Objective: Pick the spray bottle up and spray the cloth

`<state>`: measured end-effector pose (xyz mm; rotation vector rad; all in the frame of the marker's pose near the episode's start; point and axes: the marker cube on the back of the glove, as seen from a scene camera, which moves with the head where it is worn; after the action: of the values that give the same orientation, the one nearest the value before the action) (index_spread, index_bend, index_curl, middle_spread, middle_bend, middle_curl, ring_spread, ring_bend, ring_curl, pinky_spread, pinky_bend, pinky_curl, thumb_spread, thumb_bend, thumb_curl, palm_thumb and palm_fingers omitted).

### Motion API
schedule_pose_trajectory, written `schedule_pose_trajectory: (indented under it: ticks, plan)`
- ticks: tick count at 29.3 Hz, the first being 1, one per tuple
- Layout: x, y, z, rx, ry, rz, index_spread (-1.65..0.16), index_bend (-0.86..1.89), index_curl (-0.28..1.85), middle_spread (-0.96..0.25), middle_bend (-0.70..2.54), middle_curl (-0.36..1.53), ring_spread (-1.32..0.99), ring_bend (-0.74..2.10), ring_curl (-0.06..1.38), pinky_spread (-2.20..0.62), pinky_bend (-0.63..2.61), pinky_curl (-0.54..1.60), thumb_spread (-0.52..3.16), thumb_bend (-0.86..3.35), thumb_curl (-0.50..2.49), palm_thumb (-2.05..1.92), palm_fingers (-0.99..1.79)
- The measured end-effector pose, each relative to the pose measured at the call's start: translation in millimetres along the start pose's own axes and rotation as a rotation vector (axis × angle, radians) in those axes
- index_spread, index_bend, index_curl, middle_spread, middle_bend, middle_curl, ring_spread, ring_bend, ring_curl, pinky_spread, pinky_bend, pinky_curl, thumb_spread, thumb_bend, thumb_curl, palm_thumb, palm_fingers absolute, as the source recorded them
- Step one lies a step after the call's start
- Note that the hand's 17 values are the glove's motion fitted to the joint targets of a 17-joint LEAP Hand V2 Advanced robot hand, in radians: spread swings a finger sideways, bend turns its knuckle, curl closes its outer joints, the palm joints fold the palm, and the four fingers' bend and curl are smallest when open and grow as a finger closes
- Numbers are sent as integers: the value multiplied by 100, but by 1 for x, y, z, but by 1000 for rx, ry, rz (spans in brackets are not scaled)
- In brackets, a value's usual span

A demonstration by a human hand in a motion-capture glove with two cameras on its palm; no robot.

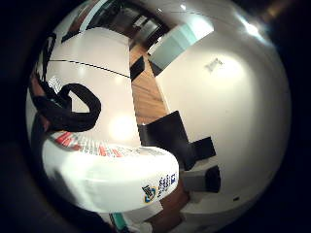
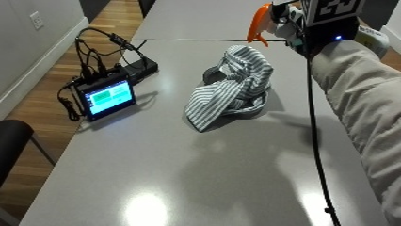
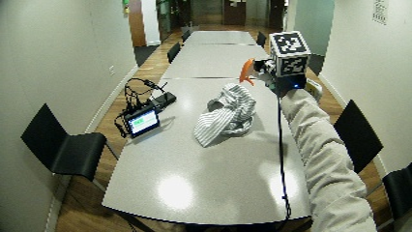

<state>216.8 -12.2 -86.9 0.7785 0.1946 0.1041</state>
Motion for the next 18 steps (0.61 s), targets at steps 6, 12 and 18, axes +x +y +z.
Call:
schedule_pose_trajectory:
  ticks: [6,12,18]
  plan:
    - [-4,1,3,-16,-37,3,-26,17,51,-13,32,51,-19,42,48,-28,45,43,25,-3,68,114,119]
    - [-24,6,-10,27,-635,130,-26,17,51,-13,32,52,-19,42,48,-28,45,44,25,-3,69,113,119]
    - [-76,17,-39,28,-1284,231,-26,16,51,-13,31,52,-19,41,49,-27,45,44,26,-3,69,114,116]
